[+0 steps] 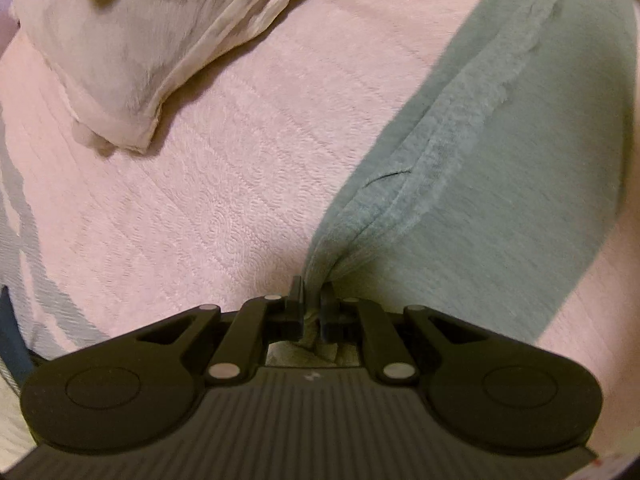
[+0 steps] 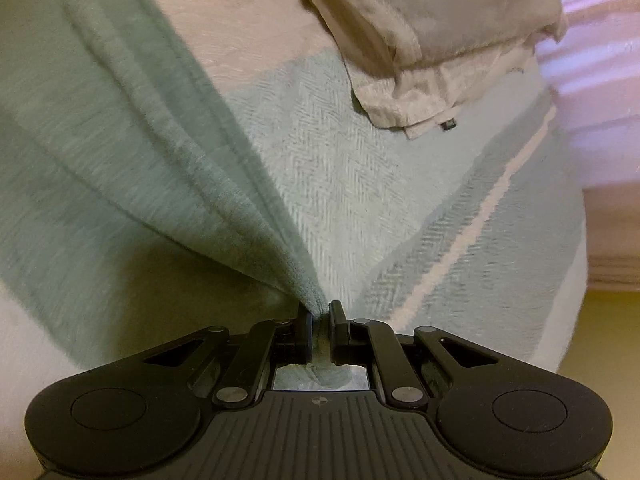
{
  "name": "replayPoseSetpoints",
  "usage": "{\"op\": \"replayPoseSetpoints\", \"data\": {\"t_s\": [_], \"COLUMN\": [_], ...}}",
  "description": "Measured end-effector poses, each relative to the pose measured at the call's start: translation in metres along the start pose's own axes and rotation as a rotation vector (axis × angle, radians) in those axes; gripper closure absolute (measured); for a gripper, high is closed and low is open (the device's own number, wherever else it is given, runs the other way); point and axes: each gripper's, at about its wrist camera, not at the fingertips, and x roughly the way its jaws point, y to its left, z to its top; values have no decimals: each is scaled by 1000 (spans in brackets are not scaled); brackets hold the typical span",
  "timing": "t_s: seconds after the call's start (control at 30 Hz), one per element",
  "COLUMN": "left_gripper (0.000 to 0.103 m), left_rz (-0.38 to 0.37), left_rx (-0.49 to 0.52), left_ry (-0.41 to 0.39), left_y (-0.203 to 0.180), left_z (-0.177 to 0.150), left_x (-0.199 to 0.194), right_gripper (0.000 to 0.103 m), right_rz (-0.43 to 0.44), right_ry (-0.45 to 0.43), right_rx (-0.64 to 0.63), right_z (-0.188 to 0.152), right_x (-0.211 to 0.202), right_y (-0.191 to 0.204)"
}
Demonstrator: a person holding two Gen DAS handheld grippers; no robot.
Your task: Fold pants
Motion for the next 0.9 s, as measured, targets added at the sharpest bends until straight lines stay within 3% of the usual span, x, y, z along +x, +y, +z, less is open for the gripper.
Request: {"op": "replayPoseSetpoints", "data": {"t_s": [0.1, 0.17, 0.2, 0.4, 0.6, 0.73, 0.9], "left_gripper": [96, 89, 86, 69, 68, 69, 69], "left_rz": [-11, 3, 14, 71, 114, 133, 87], "left_rx": [-60, -107, -137, -306, -211, -153, -178], "left_ry": [4, -2, -7, -35, -47, -53, -201], "left_y": [7, 11, 13, 34, 21, 14, 3], "left_z": [2, 3, 3, -5, -19, -36, -26], "left_x": [19, 30, 34, 35, 11, -3, -21], "right_gripper": [89, 67, 64, 58, 58, 58, 58], "right_rz": [3, -37, -45, -58, -54, 1, 199], "right_ry": [10, 10, 8, 26, 64, -113, -376], "right_rx": [83, 160, 193, 371, 336, 314, 242], "right_z": [12, 13, 12, 0, 0, 19, 77], "right_x": [31, 39, 41, 31, -14, -57, -79], "right_y": [-12, -16, -18, -27, 2, 34, 80]}}
